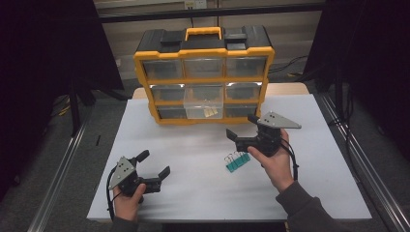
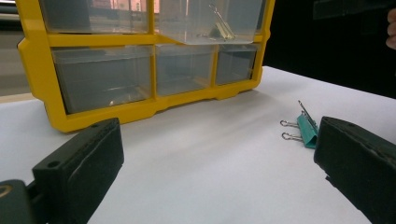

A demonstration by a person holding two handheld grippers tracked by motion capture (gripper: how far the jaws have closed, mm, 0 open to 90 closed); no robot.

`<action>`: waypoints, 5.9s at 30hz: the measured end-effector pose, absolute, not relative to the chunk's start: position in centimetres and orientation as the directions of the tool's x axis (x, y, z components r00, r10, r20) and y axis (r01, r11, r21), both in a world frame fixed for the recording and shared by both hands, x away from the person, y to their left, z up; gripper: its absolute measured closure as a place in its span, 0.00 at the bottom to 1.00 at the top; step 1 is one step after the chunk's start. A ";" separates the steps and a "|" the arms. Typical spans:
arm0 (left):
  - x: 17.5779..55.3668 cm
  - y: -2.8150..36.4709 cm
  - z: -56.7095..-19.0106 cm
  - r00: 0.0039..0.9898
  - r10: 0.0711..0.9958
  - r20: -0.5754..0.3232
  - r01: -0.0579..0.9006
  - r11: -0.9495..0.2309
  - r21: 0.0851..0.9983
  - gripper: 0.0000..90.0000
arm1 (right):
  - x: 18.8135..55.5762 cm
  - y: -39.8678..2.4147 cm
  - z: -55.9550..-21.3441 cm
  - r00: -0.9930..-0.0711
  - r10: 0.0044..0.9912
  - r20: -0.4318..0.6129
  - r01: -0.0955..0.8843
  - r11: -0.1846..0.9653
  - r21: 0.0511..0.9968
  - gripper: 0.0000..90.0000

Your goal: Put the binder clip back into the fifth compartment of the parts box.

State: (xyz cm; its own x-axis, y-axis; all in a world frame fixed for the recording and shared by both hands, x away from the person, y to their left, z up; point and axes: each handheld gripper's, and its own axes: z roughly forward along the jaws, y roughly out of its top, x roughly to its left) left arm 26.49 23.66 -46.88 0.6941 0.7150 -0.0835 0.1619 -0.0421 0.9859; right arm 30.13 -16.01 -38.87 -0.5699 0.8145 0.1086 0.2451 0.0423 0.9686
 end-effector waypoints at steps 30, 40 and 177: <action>26.5 23.6 -46.9 0.696 0.713 -0.077 0.158 -0.047 0.986 0.02 | 28.6 -18.1 -46.0 -0.542 0.833 0.110 0.446 0.173 0.878 0.10; 26.5 23.6 -46.9 0.696 0.714 -0.076 0.157 -0.047 0.987 0.02 | 29.0 -18.7 -47.2 -0.528 0.842 0.112 0.487 0.192 0.852 0.15; 26.4 23.7 -46.8 0.688 0.722 -0.075 0.154 -0.044 0.987 0.02 | 34.0 -15.2 -32.4 -0.507 0.851 0.134 0.223 -0.021 0.975 0.56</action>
